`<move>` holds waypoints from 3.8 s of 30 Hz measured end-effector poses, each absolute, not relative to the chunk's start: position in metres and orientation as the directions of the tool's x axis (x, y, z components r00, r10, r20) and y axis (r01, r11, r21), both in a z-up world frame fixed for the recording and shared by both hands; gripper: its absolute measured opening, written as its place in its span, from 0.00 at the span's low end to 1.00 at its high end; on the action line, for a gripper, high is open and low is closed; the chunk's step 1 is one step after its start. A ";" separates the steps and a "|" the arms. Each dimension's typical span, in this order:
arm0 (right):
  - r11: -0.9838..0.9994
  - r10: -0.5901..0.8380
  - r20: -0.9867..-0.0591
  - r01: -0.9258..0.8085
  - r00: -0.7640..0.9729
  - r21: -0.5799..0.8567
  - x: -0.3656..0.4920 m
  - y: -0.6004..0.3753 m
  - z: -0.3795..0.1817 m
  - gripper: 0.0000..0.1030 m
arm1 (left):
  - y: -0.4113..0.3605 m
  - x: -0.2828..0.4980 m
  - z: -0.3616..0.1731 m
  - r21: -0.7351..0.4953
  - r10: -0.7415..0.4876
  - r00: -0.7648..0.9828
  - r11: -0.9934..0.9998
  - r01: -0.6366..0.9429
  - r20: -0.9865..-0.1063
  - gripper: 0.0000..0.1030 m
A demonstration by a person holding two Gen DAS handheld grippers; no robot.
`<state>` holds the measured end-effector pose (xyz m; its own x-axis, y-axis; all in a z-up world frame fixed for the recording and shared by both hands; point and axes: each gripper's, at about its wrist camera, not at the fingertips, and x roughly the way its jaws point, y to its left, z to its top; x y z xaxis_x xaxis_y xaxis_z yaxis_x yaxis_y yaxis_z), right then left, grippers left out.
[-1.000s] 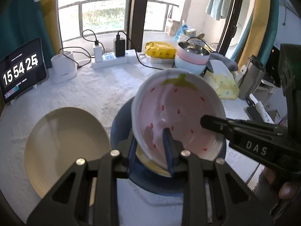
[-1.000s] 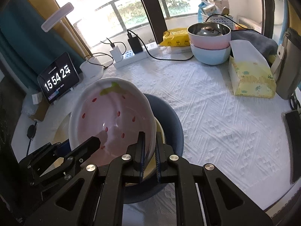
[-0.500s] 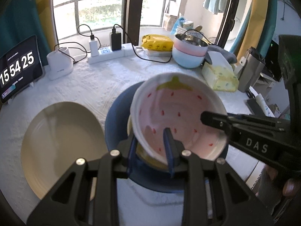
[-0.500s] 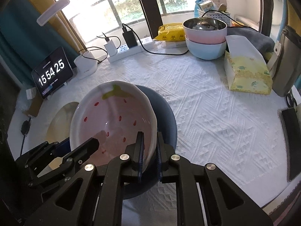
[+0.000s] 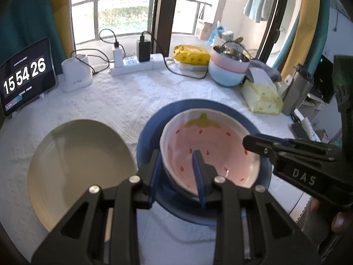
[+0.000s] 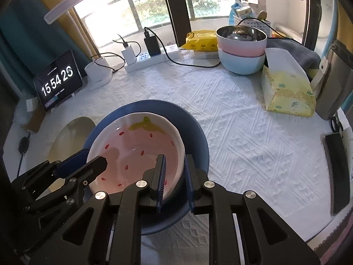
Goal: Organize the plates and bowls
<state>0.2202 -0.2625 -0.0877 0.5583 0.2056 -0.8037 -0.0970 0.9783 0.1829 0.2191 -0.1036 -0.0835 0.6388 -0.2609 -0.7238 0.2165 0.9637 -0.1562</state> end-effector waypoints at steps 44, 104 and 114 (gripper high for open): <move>0.957 0.280 -0.791 -0.089 0.544 0.277 0.233 -0.301 -0.111 0.23 | -0.076 0.243 -0.092 -0.192 -0.258 0.621 0.966 0.172 -0.741 0.32; 0.932 0.297 -0.738 -0.017 0.606 0.361 0.233 -0.298 -0.118 0.07 | -0.086 0.258 -0.113 -0.131 -0.275 0.604 0.953 0.272 -0.748 0.07; 0.936 0.288 -0.727 -0.021 0.624 0.352 0.226 -0.299 -0.105 0.07 | -0.083 0.251 -0.099 -0.147 -0.293 0.621 0.950 0.277 -0.727 0.07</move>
